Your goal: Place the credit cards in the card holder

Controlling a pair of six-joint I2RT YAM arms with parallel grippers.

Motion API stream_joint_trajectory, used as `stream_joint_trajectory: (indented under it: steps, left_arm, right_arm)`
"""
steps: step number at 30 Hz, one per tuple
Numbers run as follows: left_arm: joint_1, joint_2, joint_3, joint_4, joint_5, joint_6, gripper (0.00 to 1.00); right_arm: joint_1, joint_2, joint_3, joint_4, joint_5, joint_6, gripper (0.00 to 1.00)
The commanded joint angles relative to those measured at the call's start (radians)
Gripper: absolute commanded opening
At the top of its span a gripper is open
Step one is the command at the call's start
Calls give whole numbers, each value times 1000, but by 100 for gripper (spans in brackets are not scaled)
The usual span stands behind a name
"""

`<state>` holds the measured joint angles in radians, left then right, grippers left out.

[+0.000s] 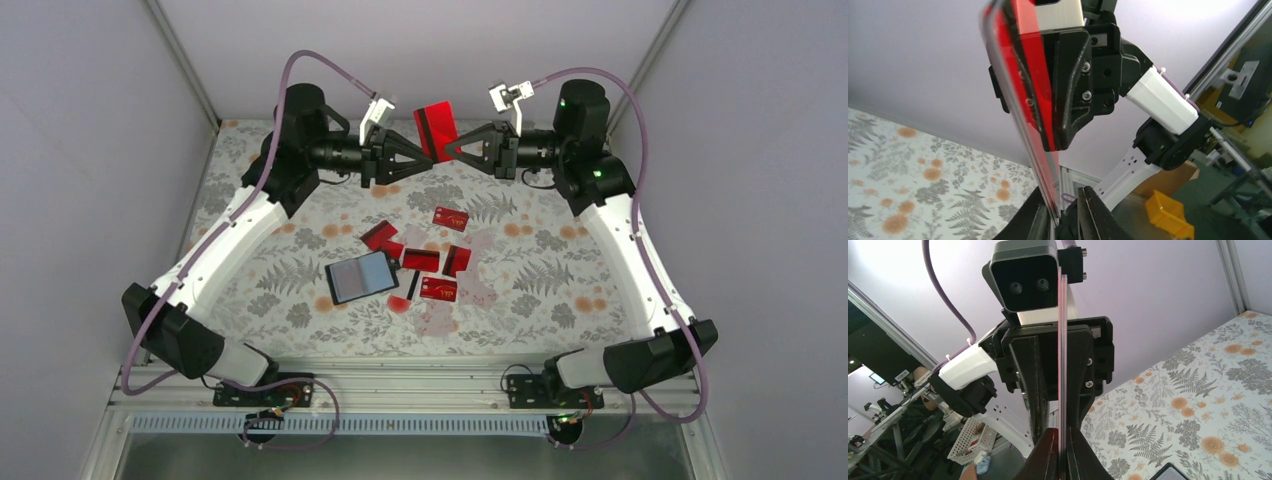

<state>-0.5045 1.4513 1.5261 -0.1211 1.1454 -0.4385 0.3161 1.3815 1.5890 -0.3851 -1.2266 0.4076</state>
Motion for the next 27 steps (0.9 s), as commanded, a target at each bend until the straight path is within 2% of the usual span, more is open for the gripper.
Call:
stream_joint_trajectory:
  steps: [1, 10, 11, 13, 14, 15, 17, 18, 19, 21, 24, 25, 27]
  left_arm:
    - [-3, 5, 24, 14, 25, 8, 13]
    - [4, -1, 45, -51, -4, 37, 18]
    - [4, -4, 44, -52, -12, 38, 17]
    - [4, -6, 45, -47, -30, 38, 8]
    - [4, -5, 44, -44, -47, 31, 3]
    - [3, -5, 41, -40, -67, 22, 3]
    - [-1, -1, 34, -19, -79, 4, 2]
    - [-2, 2, 39, -28, -92, 9, 2]
    - [-2, 2, 48, -46, -109, 20, 2]
    - [-4, 9, 67, -80, -131, 44, 3]
    - [-4, 27, 84, -118, -141, 65, 8]
    - [-7, 37, 90, -143, -144, 77, 13]
    - [-16, 52, 99, -179, -149, 94, 33]
  right_arm:
    - [8, 4, 17, 23, 3, 5, 4]
    - [6, 8, 19, 19, 18, -3, 4]
    - [6, 10, 18, 16, 18, -6, 4]
    - [7, 12, 14, 8, 7, -13, 4]
    - [8, 12, 11, 3, 3, -18, 8]
    - [8, 13, 8, -5, 4, -27, 20]
    - [8, 18, 28, -95, 62, -84, 68]
    - [8, 25, 47, -151, 113, -122, 85]
    - [8, 27, 61, -190, 164, -146, 97]
    - [8, 24, 68, -225, 253, -160, 99]
    - [7, 17, 40, -225, 320, -142, 99]
    - [8, 9, 32, -214, 331, -136, 99]
    - [8, -7, 3, -182, 331, -120, 99]
